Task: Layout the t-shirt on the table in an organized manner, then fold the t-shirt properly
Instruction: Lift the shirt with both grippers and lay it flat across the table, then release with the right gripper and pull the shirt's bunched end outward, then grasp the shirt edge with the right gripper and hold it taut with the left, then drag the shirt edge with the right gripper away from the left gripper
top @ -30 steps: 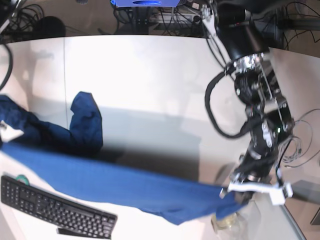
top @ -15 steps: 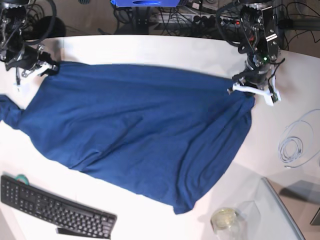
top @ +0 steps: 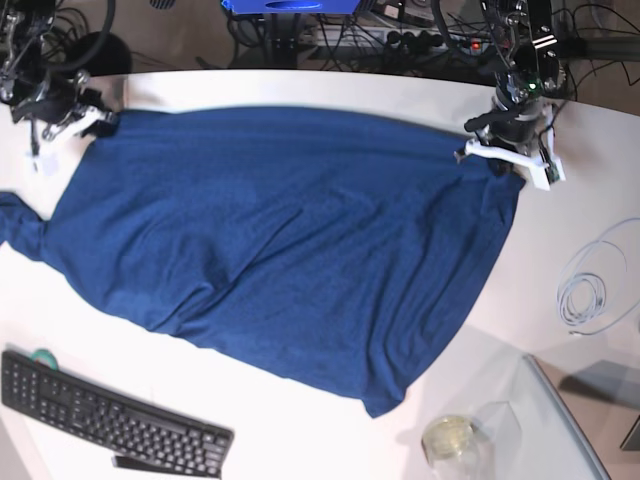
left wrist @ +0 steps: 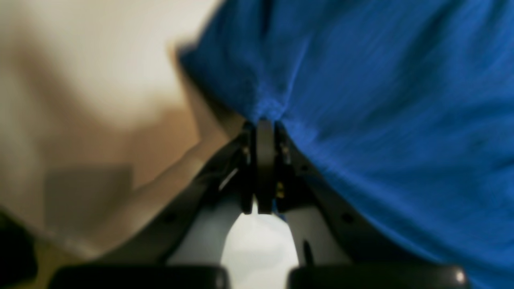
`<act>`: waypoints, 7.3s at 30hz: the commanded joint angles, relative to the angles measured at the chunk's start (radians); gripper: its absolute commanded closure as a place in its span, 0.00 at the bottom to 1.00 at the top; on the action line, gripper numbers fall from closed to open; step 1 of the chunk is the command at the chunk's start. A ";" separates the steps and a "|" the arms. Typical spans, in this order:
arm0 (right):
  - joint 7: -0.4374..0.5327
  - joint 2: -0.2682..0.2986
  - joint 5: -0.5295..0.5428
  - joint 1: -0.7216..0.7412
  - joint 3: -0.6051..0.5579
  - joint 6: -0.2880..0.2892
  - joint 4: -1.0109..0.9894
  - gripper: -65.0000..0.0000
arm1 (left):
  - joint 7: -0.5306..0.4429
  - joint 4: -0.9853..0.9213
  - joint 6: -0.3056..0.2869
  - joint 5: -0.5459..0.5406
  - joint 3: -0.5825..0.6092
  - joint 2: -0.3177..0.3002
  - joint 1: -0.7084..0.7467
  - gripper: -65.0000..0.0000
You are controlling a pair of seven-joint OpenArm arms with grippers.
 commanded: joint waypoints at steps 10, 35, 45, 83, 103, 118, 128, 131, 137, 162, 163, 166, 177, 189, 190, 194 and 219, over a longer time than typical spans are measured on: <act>-0.098 0.112 0.011 0.332 -0.094 -0.001 0.098 1.00 | -0.023 0.164 0.003 -0.002 -0.002 -0.003 -0.104 1.00; 0.091 -0.048 -0.406 0.240 -0.358 -0.236 0.015 0.28 | 0.061 0.061 0.003 0.049 -0.005 0.009 -0.114 1.00; 0.199 -0.094 -0.487 0.257 -0.474 -0.234 -0.192 0.25 | 0.060 0.033 0.000 0.071 -0.011 0.004 -0.091 1.00; 0.375 -0.181 -0.087 0.005 0.247 -0.231 0.532 1.00 | 0.061 0.027 0.002 0.074 0.086 -0.012 -0.073 1.00; 0.080 -0.071 -0.084 0.643 -0.795 -0.239 0.164 0.50 | 0.061 0.032 0.002 0.219 0.103 0.004 -0.047 1.00; 0.354 -0.128 -0.085 0.327 -0.183 -0.451 -0.160 0.30 | 0.061 0.033 0.000 0.219 0.101 0.003 -0.036 1.00; 0.367 -0.074 -0.085 0.373 -0.177 -0.451 -0.238 0.43 | 0.060 0.033 0.000 0.213 0.044 -0.014 -0.033 1.00; 0.367 -0.072 -0.085 0.389 -0.181 -0.449 -0.241 0.51 | 0.060 0.033 -0.001 0.212 -0.003 -0.016 -0.033 1.00; 0.360 -0.062 -0.084 0.392 -0.178 -0.449 -0.220 1.00 | 0.060 0.033 -0.001 0.219 -0.040 -0.019 -0.035 1.00; -0.173 -0.014 -0.079 0.060 0.219 -0.449 0.041 0.65 | 0.065 0.153 -0.003 0.218 -0.026 -0.012 0.031 1.00; -0.171 -0.020 -0.079 0.060 0.221 -0.449 0.036 0.55 | 0.065 0.154 -0.003 0.213 -0.026 -0.012 0.038 1.00; -0.168 -0.085 -0.079 0.057 0.336 -0.448 0.078 0.37 | 0.065 0.154 -0.003 0.219 -0.026 -0.012 0.041 1.00; -0.160 -0.280 -0.085 -0.018 0.345 -0.237 0.273 0.42 | 0.065 0.154 -0.003 0.213 -0.026 -0.012 0.056 1.00; -0.157 -0.290 -0.081 0.073 0.423 -0.236 0.026 0.42 | 0.065 0.154 -0.003 0.212 -0.026 -0.012 0.056 1.00; -0.157 -0.289 -0.081 0.086 0.431 -0.236 -0.002 0.42 | 0.065 0.154 -0.003 0.212 -0.026 -0.012 0.056 1.00; -0.157 -0.275 -0.081 0.109 0.440 -0.233 -0.051 0.42 | 0.065 0.154 -0.003 0.212 -0.026 -0.012 0.056 1.00; -0.160 -0.255 -0.079 0.086 0.445 -0.231 0.015 1.00 | 0.066 0.064 -0.003 0.186 -0.094 0.024 0.091 0.42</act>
